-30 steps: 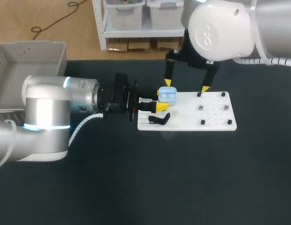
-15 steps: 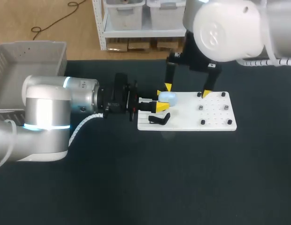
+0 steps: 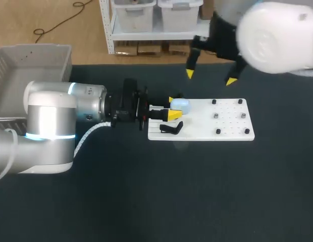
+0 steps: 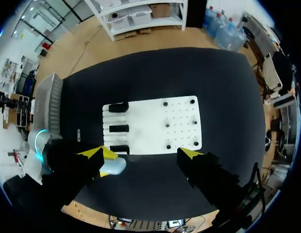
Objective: Pick up each earbud case from the left stands, insert the matching earbuds, close the lid, and place the case in the box.
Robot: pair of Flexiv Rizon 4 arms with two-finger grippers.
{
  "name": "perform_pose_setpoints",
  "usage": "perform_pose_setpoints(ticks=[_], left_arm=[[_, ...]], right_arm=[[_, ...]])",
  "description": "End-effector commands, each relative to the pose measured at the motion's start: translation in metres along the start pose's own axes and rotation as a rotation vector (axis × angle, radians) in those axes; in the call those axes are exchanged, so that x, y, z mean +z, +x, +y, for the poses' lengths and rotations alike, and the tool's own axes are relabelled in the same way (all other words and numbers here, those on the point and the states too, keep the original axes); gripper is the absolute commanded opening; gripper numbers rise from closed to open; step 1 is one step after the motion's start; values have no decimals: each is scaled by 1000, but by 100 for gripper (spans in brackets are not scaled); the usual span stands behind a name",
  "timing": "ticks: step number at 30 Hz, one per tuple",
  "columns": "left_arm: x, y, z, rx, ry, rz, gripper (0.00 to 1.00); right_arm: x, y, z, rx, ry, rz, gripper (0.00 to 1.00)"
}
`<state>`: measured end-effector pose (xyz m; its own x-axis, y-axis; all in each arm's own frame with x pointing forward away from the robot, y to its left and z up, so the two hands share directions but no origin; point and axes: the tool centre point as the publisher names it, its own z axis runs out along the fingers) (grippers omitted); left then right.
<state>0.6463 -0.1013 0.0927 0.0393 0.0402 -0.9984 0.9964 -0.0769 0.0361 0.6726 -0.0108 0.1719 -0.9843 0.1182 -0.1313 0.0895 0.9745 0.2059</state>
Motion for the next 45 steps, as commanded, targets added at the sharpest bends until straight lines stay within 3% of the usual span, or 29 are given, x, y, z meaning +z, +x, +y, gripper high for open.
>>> perform_pose_setpoints(ticks=[1, 3, 12, 17, 24, 36, 41, 45], left_arm=[[-7, -10, -1, 0, -14, 14, 0], [-15, -23, -1, 5, -23, 35, 0], [-51, -73, -3, 33, -70, 129, 0], [-78, -91, -1, 23, -146, 136, 0], [-133, -114, 4, 34, -335, 154, 0], [-236, -152, 5, 47, -654, 267, 0], [-273, -148, 3, 20, -772, 340, 0], [-316, -120, 9, -43, -895, 382, 0]], right_arm=[[-24, 39, -33, -21, -107, -152, 100], [-28, 47, -39, -22, -136, -167, 100], [-28, 47, -39, -22, -136, -167, 100], [-28, 47, -39, -22, -136, -167, 100], [-28, 47, -39, -22, -136, -167, 100], [-28, 47, -39, -22, -136, -167, 100], [-28, 47, -39, -22, -136, -167, 100], [-28, 47, -39, -22, -136, -167, 100]])
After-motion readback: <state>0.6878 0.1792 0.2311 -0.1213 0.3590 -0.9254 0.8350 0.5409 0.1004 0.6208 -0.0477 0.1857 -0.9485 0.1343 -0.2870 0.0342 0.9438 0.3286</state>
